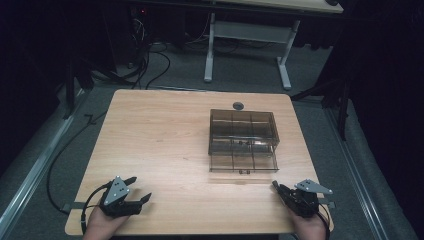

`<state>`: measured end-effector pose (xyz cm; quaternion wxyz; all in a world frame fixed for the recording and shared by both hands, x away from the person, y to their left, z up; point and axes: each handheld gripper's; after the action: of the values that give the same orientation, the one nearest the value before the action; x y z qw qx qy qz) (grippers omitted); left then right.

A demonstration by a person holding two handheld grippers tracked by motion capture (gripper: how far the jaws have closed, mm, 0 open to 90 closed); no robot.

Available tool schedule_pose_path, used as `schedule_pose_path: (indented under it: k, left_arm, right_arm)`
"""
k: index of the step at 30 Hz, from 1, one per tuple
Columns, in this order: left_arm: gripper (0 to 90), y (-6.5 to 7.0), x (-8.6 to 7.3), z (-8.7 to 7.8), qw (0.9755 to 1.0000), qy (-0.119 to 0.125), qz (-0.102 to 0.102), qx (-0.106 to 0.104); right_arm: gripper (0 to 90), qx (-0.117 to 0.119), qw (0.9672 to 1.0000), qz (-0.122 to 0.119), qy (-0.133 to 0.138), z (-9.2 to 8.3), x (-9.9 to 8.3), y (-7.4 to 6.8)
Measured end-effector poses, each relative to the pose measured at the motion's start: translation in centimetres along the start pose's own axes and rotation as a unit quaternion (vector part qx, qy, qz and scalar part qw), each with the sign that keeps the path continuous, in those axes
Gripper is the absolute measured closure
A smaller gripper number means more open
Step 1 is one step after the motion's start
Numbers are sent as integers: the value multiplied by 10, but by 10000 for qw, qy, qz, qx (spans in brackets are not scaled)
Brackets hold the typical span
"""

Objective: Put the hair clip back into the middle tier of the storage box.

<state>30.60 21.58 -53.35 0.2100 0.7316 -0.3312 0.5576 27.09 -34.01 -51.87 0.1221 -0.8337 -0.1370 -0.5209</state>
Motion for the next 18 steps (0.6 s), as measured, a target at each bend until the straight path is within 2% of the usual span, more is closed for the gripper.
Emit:
schedule_pose_path:
  k: [3, 4, 6, 8, 10, 11, 12, 18]
  left_arm:
    - [223, 0, 0, 0, 10000, -1, -3, -1]
    - [223, 0, 0, 0, 10000, 2, 4, 1]
    - [223, 0, 0, 0, 10000, 1, 3, 0]
    - [223, 0, 0, 0, 10000, 3, 4, -4]
    - [223, 0, 0, 0, 10000, 3, 3, -2]
    - [223, 0, 0, 0, 10000, 3, 3, -2]
    - [223, 0, 0, 0, 10000, 1, 6, -1]
    - [223, 0, 0, 0, 10000, 6, 5, -16]
  right_arm:
    - [821, 113, 9999, -37, -9, 2, 1, -7]
    - [821, 229, 9996, -163, -14, 6, 3, -14]
    - [821, 269, 9995, -163, -23, 8, 4, -19]
    - [821, 434, 9988, -233, -60, 13, 5, -28]
    - [821, 636, 9971, -411, -113, 21, 6, -42]
    - [821, 636, 9971, -411, -113, 21, 6, -42]
    - [820, 763, 9960, -443, -159, 26, 6, -51]
    - [820, 991, 9932, -554, -266, 36, 6, -67]
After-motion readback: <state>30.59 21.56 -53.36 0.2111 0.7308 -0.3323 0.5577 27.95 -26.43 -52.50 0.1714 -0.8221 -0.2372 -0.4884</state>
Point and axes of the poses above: each handheld gripper's, and its own axes: z roughly forward along the jaws, x roughly out of its top, y roughly to its right, and after that the axes turned 15 degrees about y, right-handed
